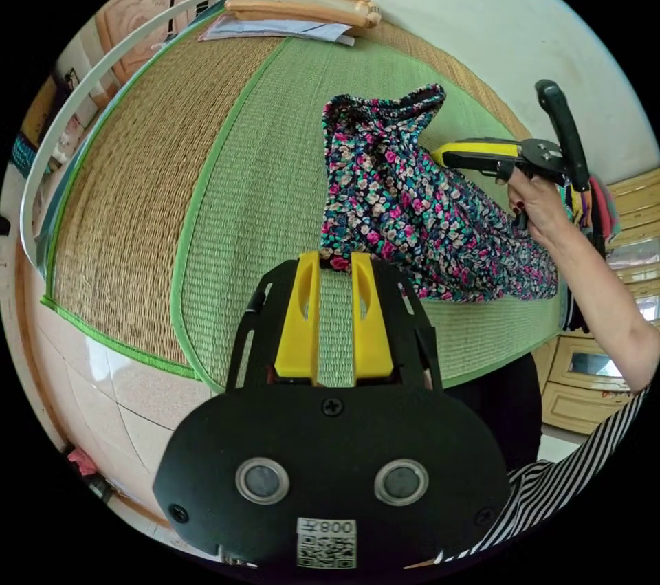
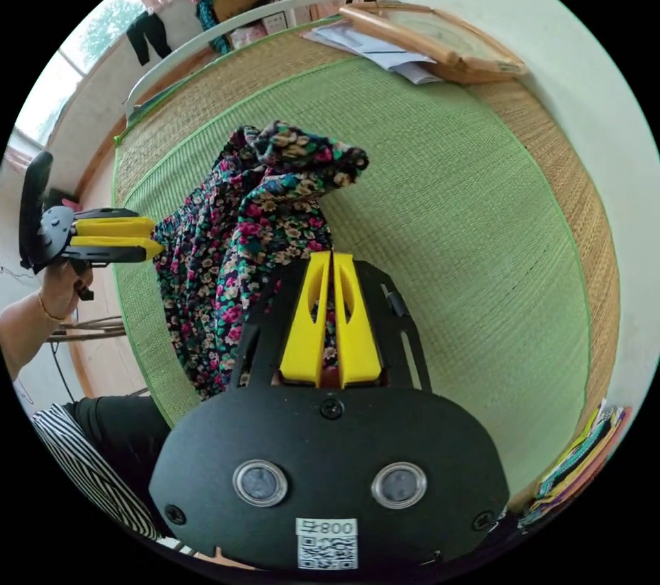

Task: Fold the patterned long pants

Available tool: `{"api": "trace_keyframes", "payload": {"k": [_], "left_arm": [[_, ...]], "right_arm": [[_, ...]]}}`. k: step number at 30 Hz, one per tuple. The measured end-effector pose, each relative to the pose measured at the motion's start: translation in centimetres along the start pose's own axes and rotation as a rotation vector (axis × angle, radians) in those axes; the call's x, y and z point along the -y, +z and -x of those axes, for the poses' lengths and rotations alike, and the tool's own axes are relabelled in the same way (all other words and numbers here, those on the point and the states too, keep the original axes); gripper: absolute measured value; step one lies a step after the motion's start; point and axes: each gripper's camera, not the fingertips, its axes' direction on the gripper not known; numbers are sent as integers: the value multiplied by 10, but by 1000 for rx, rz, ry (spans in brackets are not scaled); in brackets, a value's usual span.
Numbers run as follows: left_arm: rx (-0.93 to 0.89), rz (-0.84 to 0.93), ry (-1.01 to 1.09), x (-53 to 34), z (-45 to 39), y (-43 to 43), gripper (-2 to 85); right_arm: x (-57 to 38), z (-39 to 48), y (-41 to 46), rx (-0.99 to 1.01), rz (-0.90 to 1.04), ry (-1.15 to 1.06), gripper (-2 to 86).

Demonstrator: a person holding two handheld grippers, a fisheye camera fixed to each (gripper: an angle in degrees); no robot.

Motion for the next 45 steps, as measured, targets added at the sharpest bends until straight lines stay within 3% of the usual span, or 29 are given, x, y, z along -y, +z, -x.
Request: {"api": "trace_keyframes", "payload": {"k": [7, 10, 16, 20, 24, 29, 40, 45], "left_arm": [[-113, -56, -25, 4, 25, -21, 72], [-119, -110, -51, -5, 39, -36, 72], [-154, -5, -74, -11, 52, -9, 74], [-185, -29, -76, -11, 54, 0, 74], [-202, -30, -80, -10, 59, 5, 74], [-183, -34, -53, -9, 59, 9, 74], [-219, -62, -12, -11, 59, 8, 74], [-317, -153, 28, -13, 64, -17, 73]], "right_arm": [[21, -34, -35, -170, -3, 27, -3], [28, -68, -63, -135, -59, 104, -2], [32, -94, -45, -112, 55, 224, 14], [23, -69, -55, 22, -67, 128, 48], [35, -32, -47, 101, -57, 14, 77], [30, -44, -42, 354, -128, 132, 91], [23, -69, -28, 416, -96, 262, 11], [-5, -91, -111, 494, -391, 280, 4]]}}
